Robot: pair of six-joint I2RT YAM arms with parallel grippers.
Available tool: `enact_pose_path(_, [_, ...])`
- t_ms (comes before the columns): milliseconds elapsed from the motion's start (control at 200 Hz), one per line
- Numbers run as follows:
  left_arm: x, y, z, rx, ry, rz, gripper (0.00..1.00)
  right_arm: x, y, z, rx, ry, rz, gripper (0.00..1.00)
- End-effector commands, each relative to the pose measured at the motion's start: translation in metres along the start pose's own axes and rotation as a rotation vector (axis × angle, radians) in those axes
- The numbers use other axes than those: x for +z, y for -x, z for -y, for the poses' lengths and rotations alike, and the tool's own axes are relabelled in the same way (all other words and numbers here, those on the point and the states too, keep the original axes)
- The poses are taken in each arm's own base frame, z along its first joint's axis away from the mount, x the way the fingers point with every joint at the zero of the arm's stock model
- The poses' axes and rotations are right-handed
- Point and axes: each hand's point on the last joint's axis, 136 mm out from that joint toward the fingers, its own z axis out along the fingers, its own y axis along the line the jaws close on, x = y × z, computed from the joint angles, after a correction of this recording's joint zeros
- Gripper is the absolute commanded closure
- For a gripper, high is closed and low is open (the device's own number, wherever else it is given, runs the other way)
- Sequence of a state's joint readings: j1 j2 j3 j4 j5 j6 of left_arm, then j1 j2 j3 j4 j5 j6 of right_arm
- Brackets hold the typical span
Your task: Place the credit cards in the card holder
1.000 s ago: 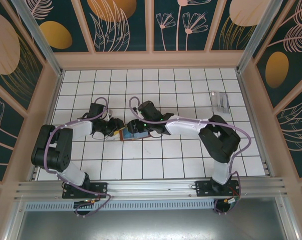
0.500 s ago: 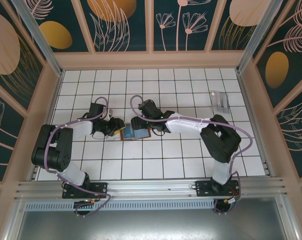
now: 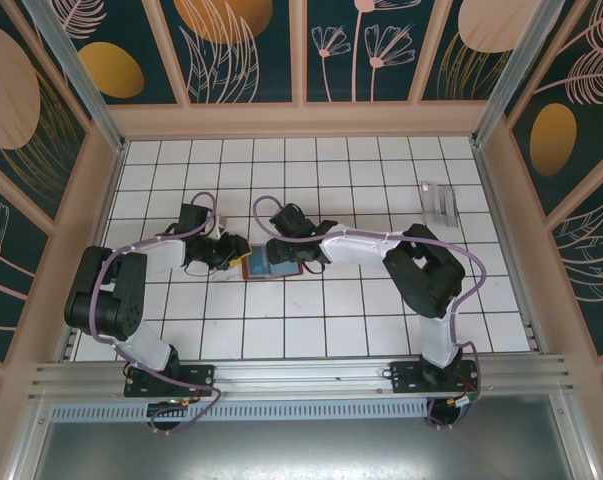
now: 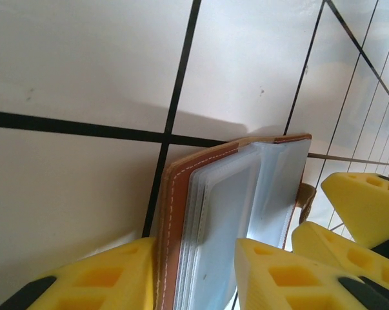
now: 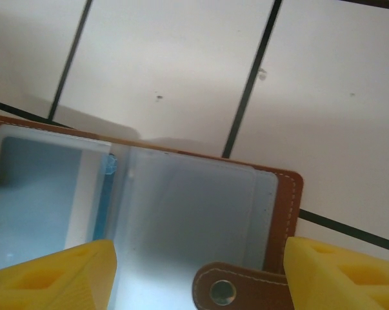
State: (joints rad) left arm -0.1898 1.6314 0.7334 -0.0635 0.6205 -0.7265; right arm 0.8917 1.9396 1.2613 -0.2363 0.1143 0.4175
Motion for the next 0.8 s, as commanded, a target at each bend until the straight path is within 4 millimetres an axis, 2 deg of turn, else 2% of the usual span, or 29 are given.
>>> enact_pose_path(0, [-0.002, 0.001, 0.005, 0.016, -0.012, -0.007, 0.64, -0.011, -0.005, 0.016, -0.002, -0.071, 0.009, 0.31])
enact_pose_path(290, [-0.001, 0.000, 0.004, 0.018, -0.009, -0.015, 0.69, -0.013, -0.019, 0.028, 0.049, -0.079, 0.001, 0.37])
enact_pose_path(535, [-0.004, 0.003, 0.007, 0.021, -0.013, -0.001, 0.75, -0.025, -0.007, 0.034, 0.086, -0.074, 0.054, 0.50])
enact_pose_path(596, [-0.004, 0.004, 0.009, 0.020, -0.020, 0.005, 0.77, -0.026, -0.006, 0.038, 0.102, -0.069, 0.062, 0.57])
enact_pose_path(731, [-0.004, 0.005, 0.011, 0.018, -0.029, 0.006, 0.81, -0.027, -0.009, 0.047, 0.155, -0.030, 0.054, 0.79])
enact_pose_path(796, [-0.004, 0.006, 0.013, 0.022, -0.040, 0.009, 0.86, -0.027, -0.013, 0.047, 0.170, 0.008, 0.053, 0.85])
